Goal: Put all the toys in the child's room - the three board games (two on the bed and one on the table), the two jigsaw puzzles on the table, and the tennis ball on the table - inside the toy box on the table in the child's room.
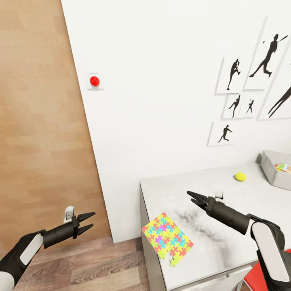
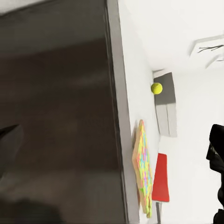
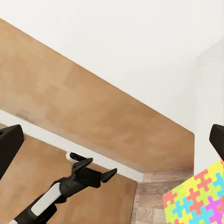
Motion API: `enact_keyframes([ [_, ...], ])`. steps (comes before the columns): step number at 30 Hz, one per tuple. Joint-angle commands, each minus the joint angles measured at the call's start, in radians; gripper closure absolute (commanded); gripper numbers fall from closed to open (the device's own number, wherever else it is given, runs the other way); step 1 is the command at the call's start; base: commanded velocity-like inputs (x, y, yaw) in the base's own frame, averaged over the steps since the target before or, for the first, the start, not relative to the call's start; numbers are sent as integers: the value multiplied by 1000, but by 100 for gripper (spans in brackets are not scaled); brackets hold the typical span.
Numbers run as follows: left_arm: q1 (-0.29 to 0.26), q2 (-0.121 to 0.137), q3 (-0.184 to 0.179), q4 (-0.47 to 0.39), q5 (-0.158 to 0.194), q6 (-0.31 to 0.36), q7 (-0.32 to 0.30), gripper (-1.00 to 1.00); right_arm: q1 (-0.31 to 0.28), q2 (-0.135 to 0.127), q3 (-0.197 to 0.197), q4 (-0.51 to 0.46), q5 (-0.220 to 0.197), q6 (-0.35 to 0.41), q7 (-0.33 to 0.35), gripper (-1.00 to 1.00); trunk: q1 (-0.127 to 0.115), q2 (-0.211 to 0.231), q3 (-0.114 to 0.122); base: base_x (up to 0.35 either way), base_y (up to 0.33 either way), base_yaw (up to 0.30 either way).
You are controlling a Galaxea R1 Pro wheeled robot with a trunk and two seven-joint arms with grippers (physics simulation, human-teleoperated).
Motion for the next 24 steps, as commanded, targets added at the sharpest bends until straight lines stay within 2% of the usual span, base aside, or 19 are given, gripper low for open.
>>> enact_keyframes([
  [1,-1,-2,0,2,2,3,0,-100,-7,0,-1,0,3,4,9,-100,4,-8,-4,0,0,0],
  [5,-1,-40,-4,7,1,-4,7,-100,-58,-1,3,0,-55,4,8,-100,12,-22,-11,0,0,0],
  [8,0,-52,-5,8,1,-5,16,-100,-96,-2,14,0,-73,4,-14,-100,12,-22,-11,0,0,0],
  [13,-1,-58,-6,9,0,-5,27,-100,-166,8,86,0,-102,4,-141,-100,12,-22,-11,0,0,0],
  [15,-1,-59,-6,9,0,-5,28,-100,-190,13,113,0,-119,4,-199,-100,19,-36,-17,0,0,0],
  [17,0,-61,-7,10,-4,-10,29,-100,-217,16,141,0,-176,4,-285,-100,27,-50,-23,0,0,0],
  [19,0,-62,-8,11,-10,-14,29,-100,-232,16,151,0,-219,4,-331,-100,35,-64,-29,0,0,0],
  [21,1,-66,-7,11,-31,-21,30,-100,-259,13,173,0,-312,4,-438,-100,42,-78,-36,0,0,0],
  [22,1,-71,-7,11,-38,-22,30,-100,-266,12,179,0,-335,4,-469,-100,46,-85,-39,0,0,0],
  [23,1,-93,-7,11,-64,-26,30,-100,-283,9,202,0,-402,4,-560,-100,50,-92,-42,0,0,0],
  [24,0,-111,-7,11,-85,-32,30,-100,-290,7,218,0,-446,4,-615,-100,50,-92,-42,0,0,0],
])
